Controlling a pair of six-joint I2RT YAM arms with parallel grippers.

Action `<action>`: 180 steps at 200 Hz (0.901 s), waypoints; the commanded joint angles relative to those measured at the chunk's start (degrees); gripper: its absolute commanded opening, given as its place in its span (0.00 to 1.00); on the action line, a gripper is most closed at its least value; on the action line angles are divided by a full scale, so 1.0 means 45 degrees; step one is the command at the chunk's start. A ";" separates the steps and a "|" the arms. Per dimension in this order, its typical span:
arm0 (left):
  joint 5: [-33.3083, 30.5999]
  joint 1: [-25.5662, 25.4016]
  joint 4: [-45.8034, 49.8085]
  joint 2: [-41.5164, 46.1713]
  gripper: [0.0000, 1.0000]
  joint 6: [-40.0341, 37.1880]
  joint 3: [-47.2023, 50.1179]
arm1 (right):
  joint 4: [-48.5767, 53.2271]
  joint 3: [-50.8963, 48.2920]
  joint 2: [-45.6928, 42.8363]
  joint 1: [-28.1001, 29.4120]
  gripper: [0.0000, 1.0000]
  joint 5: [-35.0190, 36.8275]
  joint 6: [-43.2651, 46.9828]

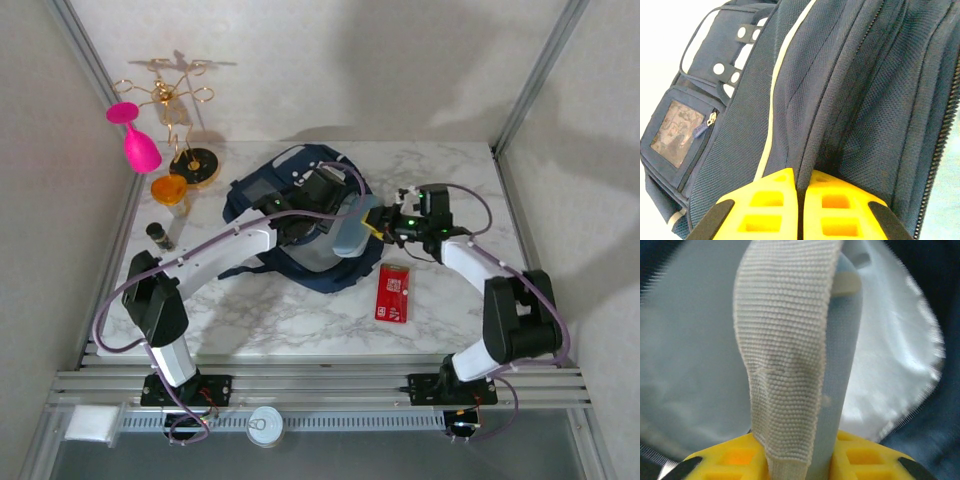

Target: Pack the student bag

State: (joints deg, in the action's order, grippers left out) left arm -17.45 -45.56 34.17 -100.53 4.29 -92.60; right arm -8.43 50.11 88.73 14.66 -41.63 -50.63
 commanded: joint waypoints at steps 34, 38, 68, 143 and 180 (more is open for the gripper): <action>0.0085 -0.0103 0.0010 0.1173 0.00 0.2078 -0.1658 | -0.4721 0.2694 0.4034 0.2130 0.31 0.2628 -0.2392; 0.0167 -0.0076 0.0004 0.1177 0.00 0.2142 -0.1695 | -0.4950 0.2814 0.4292 0.2308 0.32 0.2795 -0.2386; 0.0089 0.0027 0.0167 0.1017 0.00 0.2307 -0.1884 | -0.4033 0.3948 0.5379 0.2562 0.54 0.3183 -0.1993; 0.0467 0.0164 -0.0597 0.1398 0.00 0.2363 -0.1045 | -0.1462 0.1751 0.3202 0.2588 0.54 0.4299 -0.1190; 0.1026 0.0164 -0.0671 0.1433 0.00 0.2545 -0.0901 | -0.2204 0.3149 0.4576 0.3255 0.21 0.3758 -0.1748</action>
State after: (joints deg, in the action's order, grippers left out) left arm -14.26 -44.80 37.50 -98.39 13.61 -96.51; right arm -16.86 59.51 105.34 27.07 -23.88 -57.32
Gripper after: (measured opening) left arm 0.060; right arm 0.247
